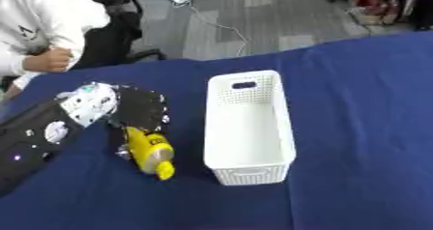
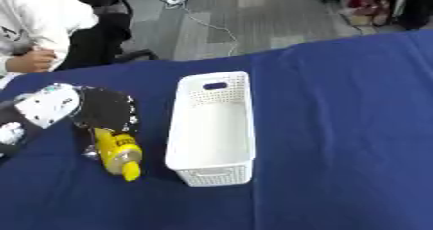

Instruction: Pick up objects on the table and place them in the box.

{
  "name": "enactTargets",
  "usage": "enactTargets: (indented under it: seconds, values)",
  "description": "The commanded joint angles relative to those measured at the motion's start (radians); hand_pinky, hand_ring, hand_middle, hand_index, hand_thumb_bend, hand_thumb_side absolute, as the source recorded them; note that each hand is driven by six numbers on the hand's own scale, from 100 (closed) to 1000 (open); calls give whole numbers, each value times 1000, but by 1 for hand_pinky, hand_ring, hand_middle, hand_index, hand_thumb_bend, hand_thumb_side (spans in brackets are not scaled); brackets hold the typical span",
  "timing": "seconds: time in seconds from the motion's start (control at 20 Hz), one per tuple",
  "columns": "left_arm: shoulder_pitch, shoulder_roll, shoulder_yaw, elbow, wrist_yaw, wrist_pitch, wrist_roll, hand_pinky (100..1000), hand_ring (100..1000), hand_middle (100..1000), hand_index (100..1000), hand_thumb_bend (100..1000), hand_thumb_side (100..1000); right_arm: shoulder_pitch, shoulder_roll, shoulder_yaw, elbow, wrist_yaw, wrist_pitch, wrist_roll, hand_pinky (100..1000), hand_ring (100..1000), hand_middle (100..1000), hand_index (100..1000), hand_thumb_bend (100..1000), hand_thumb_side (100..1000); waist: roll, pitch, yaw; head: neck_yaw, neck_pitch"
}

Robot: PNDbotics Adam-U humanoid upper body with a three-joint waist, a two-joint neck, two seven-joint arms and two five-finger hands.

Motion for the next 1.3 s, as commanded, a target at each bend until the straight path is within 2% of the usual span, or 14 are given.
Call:
enactTargets:
  seconds: [0.05,0.35,0.75,1.1,1.3]
  values:
    - [0,45,34,-26,61,-34,3,390,245,208,403,386,777,-13,-9,-9,-16,-1,0,3,316,410,492,573,114,884,-7,-17,5,2,-10]
    - [23,70,71,-92,199,-34,-110,372,202,153,333,387,767,-8,-12,-10,-16,0,1,3,316,410,489,573,112,883,-7,-24,14,0,-10]
    - [43,104,127,-215,394,-34,-257,383,182,126,306,385,759,13,-23,-15,-16,7,2,-2,316,410,490,573,116,884,-5,-48,43,-20,-19]
    - [63,144,205,-336,553,-34,-349,393,184,125,301,388,751,36,-34,-16,-16,15,4,-8,316,410,490,573,108,884,-2,-76,71,-48,-24]
    - [44,140,235,-377,613,-31,-389,400,187,126,296,388,747,42,-37,-15,-16,16,6,-9,316,410,490,572,107,885,-1,-88,81,-60,-22]
